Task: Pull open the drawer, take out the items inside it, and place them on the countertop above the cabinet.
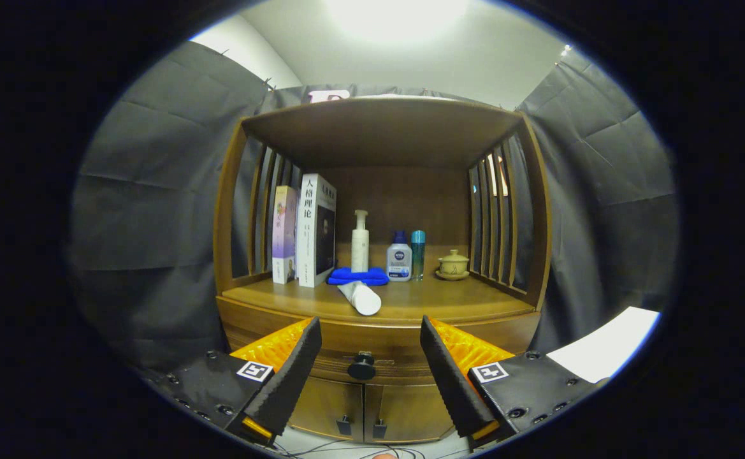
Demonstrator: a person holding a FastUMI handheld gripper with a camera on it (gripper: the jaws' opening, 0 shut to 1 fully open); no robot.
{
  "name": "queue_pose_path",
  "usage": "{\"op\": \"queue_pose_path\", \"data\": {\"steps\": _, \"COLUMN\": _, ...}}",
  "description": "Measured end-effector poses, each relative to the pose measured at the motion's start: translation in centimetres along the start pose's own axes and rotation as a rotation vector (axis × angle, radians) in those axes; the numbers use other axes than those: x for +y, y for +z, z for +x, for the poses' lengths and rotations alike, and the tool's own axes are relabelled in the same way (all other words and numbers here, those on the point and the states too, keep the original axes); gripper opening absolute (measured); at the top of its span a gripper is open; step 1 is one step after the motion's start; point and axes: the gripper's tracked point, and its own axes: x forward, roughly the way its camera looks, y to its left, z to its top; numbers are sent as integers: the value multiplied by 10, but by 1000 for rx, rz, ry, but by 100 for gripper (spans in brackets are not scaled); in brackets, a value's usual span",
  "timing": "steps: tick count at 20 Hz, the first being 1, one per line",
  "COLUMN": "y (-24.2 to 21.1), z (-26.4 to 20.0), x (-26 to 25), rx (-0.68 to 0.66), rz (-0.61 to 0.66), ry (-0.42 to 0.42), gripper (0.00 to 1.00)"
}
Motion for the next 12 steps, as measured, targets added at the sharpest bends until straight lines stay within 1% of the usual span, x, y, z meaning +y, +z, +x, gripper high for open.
{"op": "queue_pose_path", "data": {"steps": 6, "y": 18, "z": -35, "x": -7, "rx": -16, "rz": 29, "ry": 19, "gripper": 98}}
{"op": "queue_pose_path", "data": {"steps": 12, "y": 20, "z": -61, "x": -12, "rx": -18, "rz": 42, "ry": 25, "gripper": 97}}
